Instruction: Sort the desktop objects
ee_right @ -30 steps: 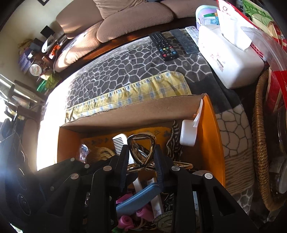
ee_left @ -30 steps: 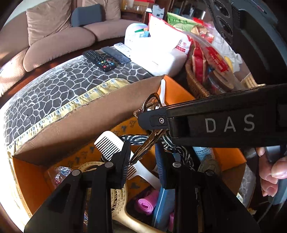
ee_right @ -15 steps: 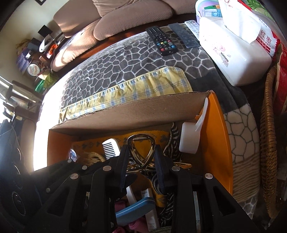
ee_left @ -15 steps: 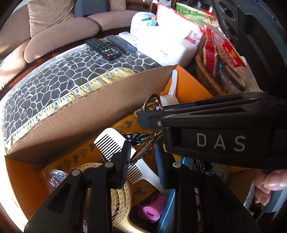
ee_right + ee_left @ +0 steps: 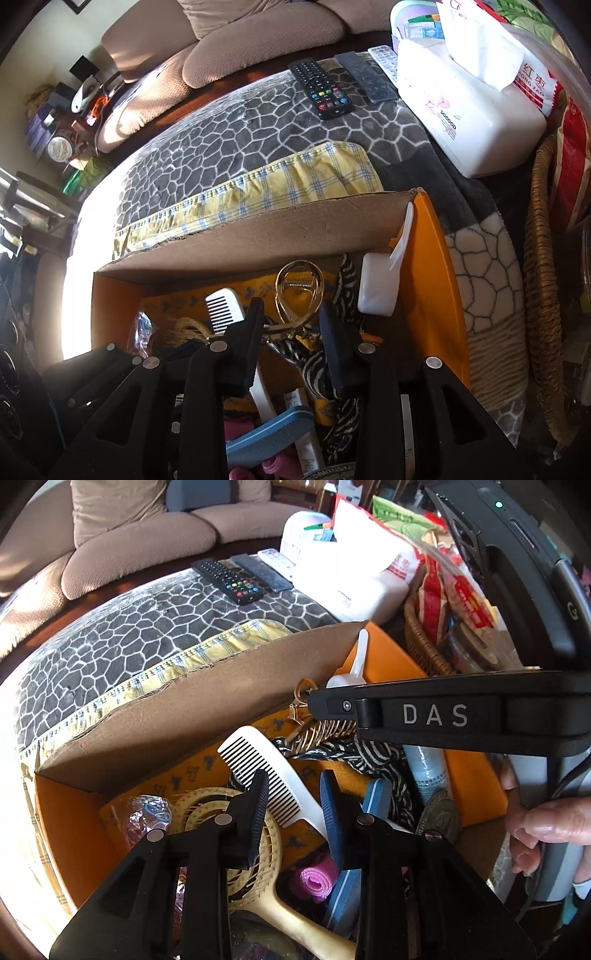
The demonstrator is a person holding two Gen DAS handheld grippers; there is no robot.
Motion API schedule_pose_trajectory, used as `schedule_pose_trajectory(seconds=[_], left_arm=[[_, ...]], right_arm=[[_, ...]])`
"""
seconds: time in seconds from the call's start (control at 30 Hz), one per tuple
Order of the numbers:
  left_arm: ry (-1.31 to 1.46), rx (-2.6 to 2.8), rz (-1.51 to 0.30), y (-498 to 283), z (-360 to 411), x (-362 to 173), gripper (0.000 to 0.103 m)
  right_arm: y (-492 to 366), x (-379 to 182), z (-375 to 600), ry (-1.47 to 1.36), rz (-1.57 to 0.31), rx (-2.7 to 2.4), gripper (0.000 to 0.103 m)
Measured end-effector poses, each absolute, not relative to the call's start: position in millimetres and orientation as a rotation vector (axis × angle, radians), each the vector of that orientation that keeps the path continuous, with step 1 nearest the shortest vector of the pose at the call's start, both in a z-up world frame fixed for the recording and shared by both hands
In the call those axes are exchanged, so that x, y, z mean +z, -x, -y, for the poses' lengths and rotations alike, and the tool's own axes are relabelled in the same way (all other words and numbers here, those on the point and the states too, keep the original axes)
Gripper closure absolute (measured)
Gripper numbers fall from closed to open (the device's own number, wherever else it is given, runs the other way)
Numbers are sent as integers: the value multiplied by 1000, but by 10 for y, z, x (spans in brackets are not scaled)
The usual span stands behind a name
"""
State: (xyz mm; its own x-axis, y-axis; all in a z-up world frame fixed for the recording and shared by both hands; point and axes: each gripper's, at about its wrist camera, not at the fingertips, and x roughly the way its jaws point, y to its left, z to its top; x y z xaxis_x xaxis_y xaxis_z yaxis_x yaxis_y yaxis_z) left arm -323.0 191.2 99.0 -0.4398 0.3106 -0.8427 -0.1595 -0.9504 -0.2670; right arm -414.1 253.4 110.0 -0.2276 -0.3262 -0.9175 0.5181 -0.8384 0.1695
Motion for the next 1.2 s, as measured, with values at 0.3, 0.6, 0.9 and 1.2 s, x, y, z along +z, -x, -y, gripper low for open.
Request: schedule_pose_trajectory(seconds=[0.3,0.6,0.9,1.2], left_arm=[[1453,2526,234,2846,-1664,1344,60],[1465,2638,136,2255,-1531,1507,26],[1429,2682,210,1743,-1455,1646,9],[1408,2715,265,1346,-1516,1679,0]], right_arm=[[3766,1391,-2539,-1428,-347,-2149,50],[3140,1501,-2653,-1247,-550,-2250,21],[2691,1476,-2913,-1249,-471,-2252,4],[2243,1505,-3088,-1217,-442,-2225,1]])
